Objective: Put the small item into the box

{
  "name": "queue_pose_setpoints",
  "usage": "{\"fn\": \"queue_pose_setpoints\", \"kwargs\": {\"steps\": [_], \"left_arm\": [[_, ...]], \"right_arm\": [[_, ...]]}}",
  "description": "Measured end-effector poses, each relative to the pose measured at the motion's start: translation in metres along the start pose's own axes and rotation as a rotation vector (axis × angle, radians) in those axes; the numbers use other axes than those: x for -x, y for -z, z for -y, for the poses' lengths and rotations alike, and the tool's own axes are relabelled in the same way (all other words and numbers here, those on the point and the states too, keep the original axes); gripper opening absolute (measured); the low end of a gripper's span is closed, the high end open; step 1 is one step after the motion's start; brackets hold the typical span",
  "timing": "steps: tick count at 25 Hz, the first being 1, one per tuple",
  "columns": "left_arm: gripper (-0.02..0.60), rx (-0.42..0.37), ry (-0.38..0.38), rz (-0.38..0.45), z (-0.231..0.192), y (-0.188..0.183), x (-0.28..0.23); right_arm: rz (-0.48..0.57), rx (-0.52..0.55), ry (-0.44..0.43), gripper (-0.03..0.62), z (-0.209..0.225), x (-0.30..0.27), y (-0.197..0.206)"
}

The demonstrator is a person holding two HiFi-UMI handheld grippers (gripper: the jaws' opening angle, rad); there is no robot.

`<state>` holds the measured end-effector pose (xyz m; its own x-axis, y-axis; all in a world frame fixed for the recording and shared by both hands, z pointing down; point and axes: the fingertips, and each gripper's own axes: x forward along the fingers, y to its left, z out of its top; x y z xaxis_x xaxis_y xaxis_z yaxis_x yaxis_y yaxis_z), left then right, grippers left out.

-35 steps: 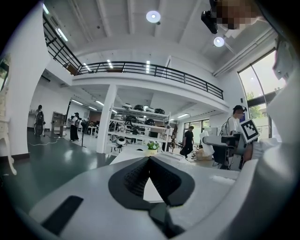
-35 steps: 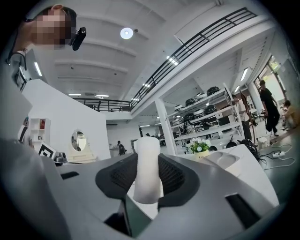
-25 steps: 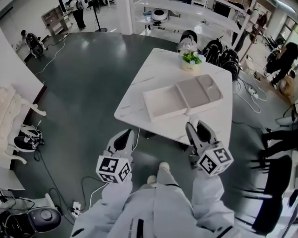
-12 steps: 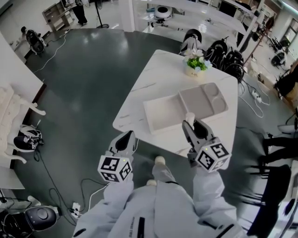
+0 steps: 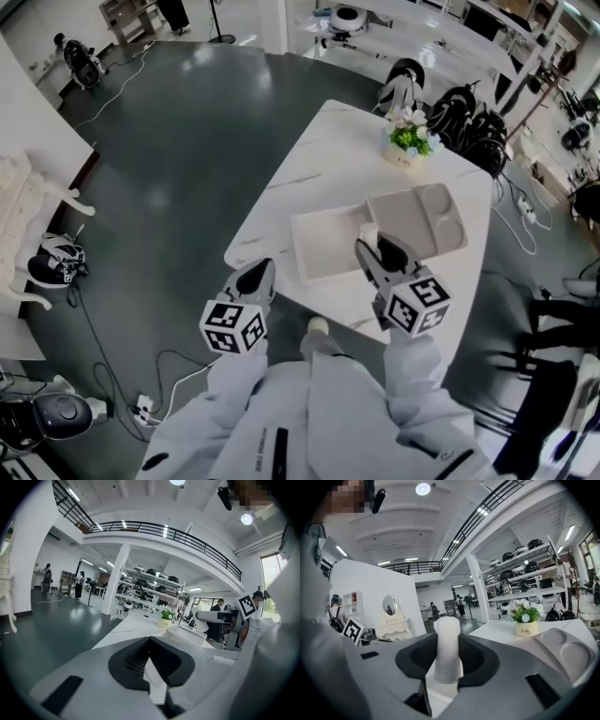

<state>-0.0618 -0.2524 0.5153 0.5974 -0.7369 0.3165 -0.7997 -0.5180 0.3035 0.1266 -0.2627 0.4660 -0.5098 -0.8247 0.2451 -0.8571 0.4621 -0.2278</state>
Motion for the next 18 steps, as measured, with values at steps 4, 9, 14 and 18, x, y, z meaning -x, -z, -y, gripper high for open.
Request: {"fn": "queue_pose_setpoints", "kwargs": {"steps": [4, 9, 14, 18], "left_arm": [[-0.002, 0.024, -0.016, -0.032, -0.004, 0.01, -0.016], [-0.002, 0.053, -0.038, -0.06, -0.009, 0.021, -0.03], [-0.002, 0.08, -0.061, -0.081, -0.018, 0.03, -0.039], [-0.002, 0.099, -0.07, -0.103, -0.023, 0.036, -0.045]], "right_arm": [[-0.085, 0.002, -0.043, 0.123, 0.006, -0.022, 0.008], [-0.193, 0.048, -0.11, 0.123, 0.001, -0.049, 0.026], [-0.287, 0.085, -0.173, 0.123, -0.006, -0.073, 0.045], [-0.367, 0.105, -0.201, 0.123, -0.006, -0.089, 0.06]]}}
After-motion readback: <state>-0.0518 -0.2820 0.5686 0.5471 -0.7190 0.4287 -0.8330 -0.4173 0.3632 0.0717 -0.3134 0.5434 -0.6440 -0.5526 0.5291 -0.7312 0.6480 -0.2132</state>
